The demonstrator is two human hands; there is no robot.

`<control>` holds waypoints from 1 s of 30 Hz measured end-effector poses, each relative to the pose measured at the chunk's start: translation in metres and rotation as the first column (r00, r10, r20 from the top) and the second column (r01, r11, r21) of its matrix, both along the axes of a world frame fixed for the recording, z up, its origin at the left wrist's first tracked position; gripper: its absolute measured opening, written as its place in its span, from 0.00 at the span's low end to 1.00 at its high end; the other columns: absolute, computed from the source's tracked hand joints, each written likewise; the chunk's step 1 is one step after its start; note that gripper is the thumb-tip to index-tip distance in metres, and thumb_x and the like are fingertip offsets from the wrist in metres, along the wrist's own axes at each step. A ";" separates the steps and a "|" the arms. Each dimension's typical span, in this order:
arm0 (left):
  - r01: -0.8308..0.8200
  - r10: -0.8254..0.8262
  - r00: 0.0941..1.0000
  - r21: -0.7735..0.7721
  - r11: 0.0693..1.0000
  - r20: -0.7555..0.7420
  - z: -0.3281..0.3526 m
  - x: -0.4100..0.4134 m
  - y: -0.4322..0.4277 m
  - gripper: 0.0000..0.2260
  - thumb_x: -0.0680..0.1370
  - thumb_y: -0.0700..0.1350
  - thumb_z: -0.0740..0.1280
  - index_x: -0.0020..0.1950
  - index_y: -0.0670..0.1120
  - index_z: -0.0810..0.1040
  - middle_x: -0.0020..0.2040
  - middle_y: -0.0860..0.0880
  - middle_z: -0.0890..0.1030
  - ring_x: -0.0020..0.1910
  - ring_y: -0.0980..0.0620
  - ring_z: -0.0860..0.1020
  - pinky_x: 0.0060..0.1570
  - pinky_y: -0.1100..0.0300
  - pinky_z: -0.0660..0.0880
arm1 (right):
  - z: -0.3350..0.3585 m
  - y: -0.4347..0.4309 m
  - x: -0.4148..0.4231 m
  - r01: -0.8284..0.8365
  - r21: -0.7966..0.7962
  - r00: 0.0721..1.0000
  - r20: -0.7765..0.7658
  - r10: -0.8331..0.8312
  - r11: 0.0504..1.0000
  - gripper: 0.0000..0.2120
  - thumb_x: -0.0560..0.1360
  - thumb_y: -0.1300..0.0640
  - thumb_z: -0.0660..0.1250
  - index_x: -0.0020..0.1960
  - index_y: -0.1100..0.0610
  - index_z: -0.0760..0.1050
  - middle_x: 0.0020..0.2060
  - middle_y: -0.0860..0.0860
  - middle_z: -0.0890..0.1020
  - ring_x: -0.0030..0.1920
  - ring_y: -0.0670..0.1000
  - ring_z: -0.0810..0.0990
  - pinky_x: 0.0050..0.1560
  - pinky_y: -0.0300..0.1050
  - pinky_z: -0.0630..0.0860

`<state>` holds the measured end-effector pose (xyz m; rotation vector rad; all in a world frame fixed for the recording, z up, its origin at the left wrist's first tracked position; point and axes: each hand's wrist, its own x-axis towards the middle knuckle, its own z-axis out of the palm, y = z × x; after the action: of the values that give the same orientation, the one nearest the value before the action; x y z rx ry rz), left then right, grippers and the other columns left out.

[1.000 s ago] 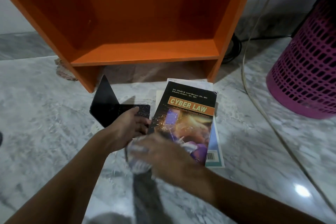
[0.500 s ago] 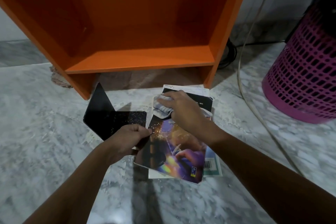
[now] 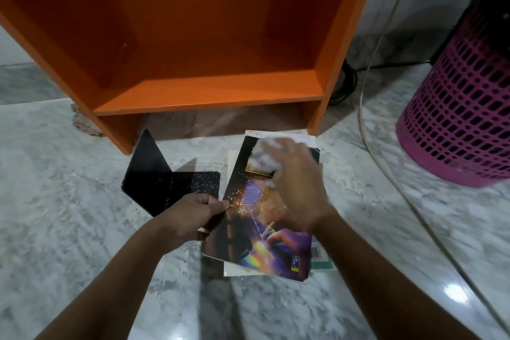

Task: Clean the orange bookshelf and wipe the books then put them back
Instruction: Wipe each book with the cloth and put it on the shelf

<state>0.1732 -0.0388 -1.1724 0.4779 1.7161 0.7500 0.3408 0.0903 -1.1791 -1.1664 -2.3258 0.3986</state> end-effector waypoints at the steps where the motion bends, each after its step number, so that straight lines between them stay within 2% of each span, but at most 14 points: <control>1: 0.018 -0.018 1.000 0.003 1.000 -0.001 0.001 0.000 0.001 0.12 0.78 0.48 0.69 0.38 0.45 0.74 0.33 0.46 0.78 0.38 0.46 0.75 0.40 0.54 0.71 | -0.006 -0.010 0.008 -0.020 0.018 0.999 0.050 0.019 1.000 0.32 0.71 0.68 0.65 0.70 0.45 0.70 0.67 0.47 0.72 0.62 0.51 0.70 0.57 0.48 0.73; 3: 0.043 -0.043 0.999 0.001 0.999 -0.013 0.004 -0.002 0.002 0.11 0.79 0.47 0.68 0.39 0.44 0.74 0.35 0.44 0.78 0.39 0.46 0.75 0.39 0.54 0.72 | -0.019 0.001 0.026 0.150 -0.015 0.986 0.068 -0.149 0.989 0.32 0.71 0.65 0.67 0.71 0.44 0.69 0.67 0.47 0.72 0.62 0.52 0.70 0.57 0.52 0.74; 5: 0.059 -0.058 0.998 0.005 0.998 -0.031 0.008 -0.001 0.004 0.11 0.79 0.47 0.68 0.39 0.44 0.75 0.36 0.44 0.79 0.38 0.46 0.76 0.39 0.55 0.73 | -0.024 0.026 0.048 0.382 -0.155 0.920 -0.025 -0.391 0.911 0.29 0.71 0.61 0.67 0.70 0.45 0.71 0.65 0.48 0.75 0.61 0.53 0.73 0.56 0.55 0.75; 6: 0.057 -0.056 0.998 0.009 0.998 -0.037 0.011 0.000 0.004 0.10 0.79 0.46 0.68 0.40 0.44 0.75 0.36 0.43 0.80 0.39 0.46 0.77 0.40 0.55 0.74 | -0.023 0.035 0.058 0.454 -0.226 0.874 -0.077 -0.480 0.862 0.26 0.72 0.58 0.64 0.69 0.46 0.72 0.63 0.49 0.76 0.60 0.53 0.75 0.56 0.56 0.76; 8: 0.026 -0.025 0.999 0.032 0.999 -0.023 0.016 0.002 0.006 0.07 0.79 0.44 0.68 0.42 0.43 0.77 0.37 0.42 0.82 0.39 0.46 0.79 0.41 0.55 0.75 | -0.016 0.040 0.067 0.477 -0.337 0.814 -0.180 -0.553 0.812 0.26 0.71 0.55 0.57 0.68 0.48 0.74 0.62 0.49 0.78 0.59 0.52 0.77 0.58 0.55 0.77; 12: -0.030 0.024 0.997 0.087 0.996 0.071 0.022 0.009 0.014 0.10 0.78 0.46 0.65 0.48 0.41 0.81 0.46 0.38 0.84 0.45 0.43 0.81 0.48 0.51 0.76 | -0.012 0.011 0.045 0.336 -0.368 0.856 -0.265 -0.445 0.867 0.26 0.74 0.63 0.59 0.71 0.52 0.70 0.63 0.53 0.73 0.57 0.56 0.77 0.58 0.56 0.77; 15: -0.047 0.039 0.990 0.063 0.997 0.134 0.022 0.020 0.023 0.12 0.77 0.48 0.67 0.56 0.42 0.80 0.50 0.39 0.85 0.51 0.40 0.83 0.57 0.49 0.77 | -0.013 -0.006 0.031 0.334 -0.286 0.921 -0.106 -0.376 0.898 0.29 0.73 0.65 0.62 0.74 0.52 0.67 0.69 0.52 0.68 0.66 0.55 0.67 0.66 0.48 0.68; 19: -0.024 0.015 0.993 0.079 0.997 0.116 0.023 0.035 0.028 0.11 0.76 0.43 0.71 0.58 0.45 0.80 0.48 0.42 0.86 0.49 0.41 0.84 0.56 0.48 0.79 | -0.009 -0.005 0.028 0.240 -0.279 0.964 -0.044 -0.262 0.930 0.31 0.73 0.68 0.64 0.74 0.52 0.68 0.71 0.50 0.67 0.68 0.52 0.65 0.66 0.41 0.64; 21: -0.044 0.036 0.997 0.121 0.992 0.072 0.026 0.038 0.028 0.10 0.76 0.41 0.71 0.57 0.45 0.81 0.48 0.43 0.86 0.48 0.42 0.84 0.56 0.48 0.79 | -0.005 0.002 0.033 0.211 -0.372 0.948 -0.149 -0.283 0.904 0.27 0.72 0.71 0.63 0.70 0.56 0.73 0.64 0.53 0.74 0.64 0.53 0.71 0.60 0.32 0.67; 22: -0.038 0.032 0.999 0.145 0.989 0.040 0.030 0.037 0.028 0.09 0.76 0.41 0.71 0.57 0.45 0.82 0.48 0.43 0.86 0.49 0.42 0.83 0.56 0.46 0.79 | 0.000 0.006 0.036 0.214 -0.434 0.917 -0.221 -0.333 0.875 0.24 0.73 0.71 0.62 0.67 0.58 0.75 0.59 0.53 0.76 0.61 0.53 0.75 0.53 0.26 0.67; 24: -0.006 0.015 0.999 0.191 0.982 -0.043 0.044 0.034 0.032 0.08 0.76 0.41 0.71 0.55 0.47 0.82 0.49 0.44 0.86 0.51 0.41 0.83 0.58 0.43 0.78 | 0.013 0.008 0.040 0.190 -0.531 0.862 -0.313 -0.400 0.826 0.21 0.74 0.70 0.60 0.65 0.59 0.77 0.55 0.52 0.78 0.52 0.47 0.78 0.40 0.21 0.67; 26: 0.037 -0.001 0.989 0.243 0.969 -0.145 0.068 0.028 0.034 0.07 0.76 0.43 0.71 0.54 0.49 0.81 0.50 0.45 0.85 0.51 0.43 0.83 0.58 0.44 0.77 | 0.033 0.009 0.040 0.125 -0.525 0.851 -0.380 -0.363 0.842 0.20 0.76 0.70 0.60 0.64 0.57 0.78 0.56 0.52 0.80 0.48 0.41 0.78 0.37 0.21 0.68; 28: 0.103 -0.029 0.967 0.288 0.952 -0.252 0.099 0.018 0.036 0.07 0.77 0.45 0.70 0.55 0.50 0.81 0.52 0.46 0.84 0.52 0.45 0.82 0.59 0.45 0.76 | 0.061 0.011 0.036 0.037 -0.488 0.843 -0.453 -0.290 0.872 0.18 0.77 0.68 0.60 0.62 0.55 0.80 0.55 0.51 0.81 0.49 0.42 0.80 0.38 0.23 0.70; 30: 0.162 -0.044 0.934 0.310 0.937 -0.356 0.134 0.005 0.035 0.06 0.78 0.47 0.69 0.55 0.50 0.79 0.53 0.45 0.83 0.53 0.44 0.81 0.58 0.47 0.76 | 0.096 0.011 0.030 -0.031 -0.436 0.842 -0.496 -0.211 0.899 0.18 0.78 0.69 0.59 0.61 0.55 0.79 0.53 0.50 0.79 0.46 0.35 0.79 0.38 0.23 0.70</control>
<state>0.1785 -0.0041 -1.0385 0.9788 1.8714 0.9267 0.3704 0.1015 -1.0832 -1.1633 -1.7236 1.0975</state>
